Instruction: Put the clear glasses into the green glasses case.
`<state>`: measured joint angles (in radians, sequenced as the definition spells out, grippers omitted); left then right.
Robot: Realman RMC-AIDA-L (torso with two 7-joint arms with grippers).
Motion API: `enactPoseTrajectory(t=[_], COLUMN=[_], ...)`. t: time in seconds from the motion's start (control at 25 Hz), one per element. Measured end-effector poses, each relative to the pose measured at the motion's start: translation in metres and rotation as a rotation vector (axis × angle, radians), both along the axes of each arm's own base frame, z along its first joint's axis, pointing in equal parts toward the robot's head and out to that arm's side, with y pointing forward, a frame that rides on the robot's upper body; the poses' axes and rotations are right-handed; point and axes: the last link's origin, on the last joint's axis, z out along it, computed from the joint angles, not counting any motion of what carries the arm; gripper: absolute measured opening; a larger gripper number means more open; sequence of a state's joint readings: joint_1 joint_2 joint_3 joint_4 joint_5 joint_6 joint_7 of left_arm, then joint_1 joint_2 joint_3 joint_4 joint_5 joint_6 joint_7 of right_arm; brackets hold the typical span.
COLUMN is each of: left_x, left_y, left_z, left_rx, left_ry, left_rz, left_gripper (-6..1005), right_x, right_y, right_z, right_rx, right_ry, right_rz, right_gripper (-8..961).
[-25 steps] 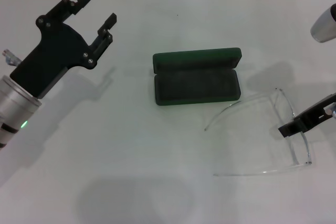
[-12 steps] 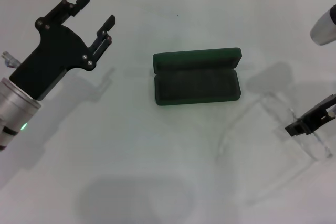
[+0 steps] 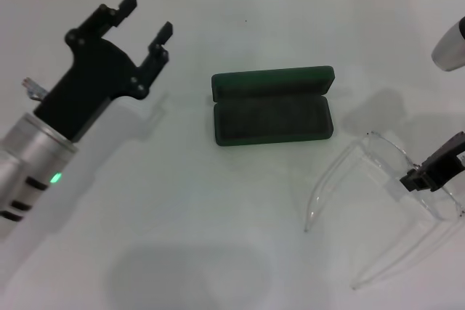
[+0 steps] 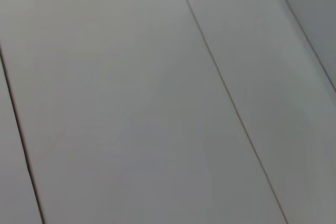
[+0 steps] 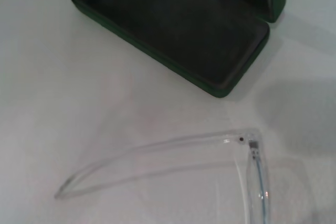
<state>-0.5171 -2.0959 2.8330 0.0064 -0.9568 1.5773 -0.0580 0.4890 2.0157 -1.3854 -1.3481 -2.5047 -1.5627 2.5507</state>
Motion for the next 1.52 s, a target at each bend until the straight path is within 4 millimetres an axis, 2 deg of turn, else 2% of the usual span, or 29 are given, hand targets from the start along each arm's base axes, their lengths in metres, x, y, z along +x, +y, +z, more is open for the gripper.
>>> enactPoseTrajectory(t=[0.12, 0.24, 0.48, 0.72, 0.88, 1.0, 1.12, 1.36, 1.52], left_x=[0.004, 0.01, 0.009, 0.009, 0.01, 0.016, 0.03, 0.064, 0.073], left_y=[0.001, 0.0, -0.011, -0.03, -0.033, -0.031, -0.026, -0.027, -0.032], left_z=[-0.014, -0.028, -0.032, -0.032, -0.034, -0.037, -0.043, -0.059, -0.066], left_rx=[0.008, 0.006, 0.012, 0.001, -0.106, -0.205, -0.297, -0.452, -0.487], left_ry=[0.031, 0.061, 0.017, -0.098, -0.198, -0.261, -0.292, -0.299, -0.285], left_rz=[0.023, 0.04, 0.06, 0.085, 0.101, 0.088, 0.043, -0.082, -0.119], left_gripper=[536, 536, 537, 537, 537, 536, 535, 532, 532], right_x=[0.001, 0.003, 0.005, 0.002, 0.012, 0.021, 0.023, 0.02, 0.016], right_y=[0.001, 0.002, 0.002, 0.002, 0.002, 0.001, 0.005, 0.009, 0.009], right_z=[0.001, 0.002, 0.01, 0.034, 0.043, 0.039, 0.033, 0.022, 0.014], right_rx=[-0.01, -0.012, -0.007, 0.018, 0.064, 0.099, 0.098, 0.078, 0.077], right_ry=[-0.003, -0.005, 0.021, 0.268, 0.457, 0.593, 0.668, 0.698, 0.712], right_rz=[0.026, 0.051, 0.089, 0.196, 0.305, 0.385, 0.415, 0.43, 0.444], right_gripper=[119, 119, 119, 119, 119, 119, 119, 120, 120])
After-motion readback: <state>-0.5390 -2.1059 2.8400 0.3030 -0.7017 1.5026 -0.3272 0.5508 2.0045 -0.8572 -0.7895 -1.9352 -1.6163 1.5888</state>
